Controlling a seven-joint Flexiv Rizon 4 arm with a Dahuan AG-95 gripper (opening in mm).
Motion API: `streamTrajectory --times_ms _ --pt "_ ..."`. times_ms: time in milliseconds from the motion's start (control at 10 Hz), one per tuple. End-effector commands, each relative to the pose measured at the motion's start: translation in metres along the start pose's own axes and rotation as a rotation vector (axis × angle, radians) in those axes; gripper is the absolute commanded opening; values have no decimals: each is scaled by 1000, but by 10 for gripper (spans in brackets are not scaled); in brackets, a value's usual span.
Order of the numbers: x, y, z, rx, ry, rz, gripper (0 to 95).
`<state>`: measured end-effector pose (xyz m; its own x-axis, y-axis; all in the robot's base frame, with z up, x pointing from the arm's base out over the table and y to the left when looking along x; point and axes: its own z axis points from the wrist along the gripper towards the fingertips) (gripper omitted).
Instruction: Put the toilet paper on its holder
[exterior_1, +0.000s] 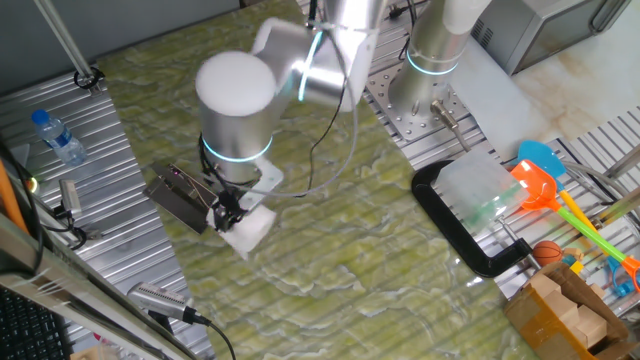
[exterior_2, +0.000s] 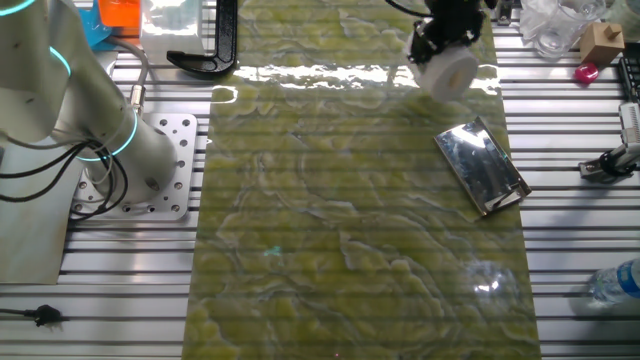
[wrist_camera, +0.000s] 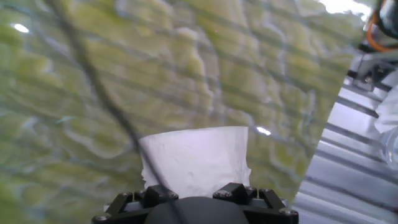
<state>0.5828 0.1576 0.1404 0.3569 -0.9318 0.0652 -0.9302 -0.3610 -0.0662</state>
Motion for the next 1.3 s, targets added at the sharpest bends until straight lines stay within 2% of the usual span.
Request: streamTrajectory --times_ms 100,300,400,500,800,1100,1300 --pt "2 -9 10 1 8 -2 0" --pt "3 -10 14 5 1 -4 0" --pt "4 -10 18 12 -12 1 0" --pt "5 -9 18 14 -11 5 0" --pt "14 -11 18 24 -37 4 0" --pt "18 -9 18 29 -37 19 0" --pt "21 -9 22 39 -70 23 0"
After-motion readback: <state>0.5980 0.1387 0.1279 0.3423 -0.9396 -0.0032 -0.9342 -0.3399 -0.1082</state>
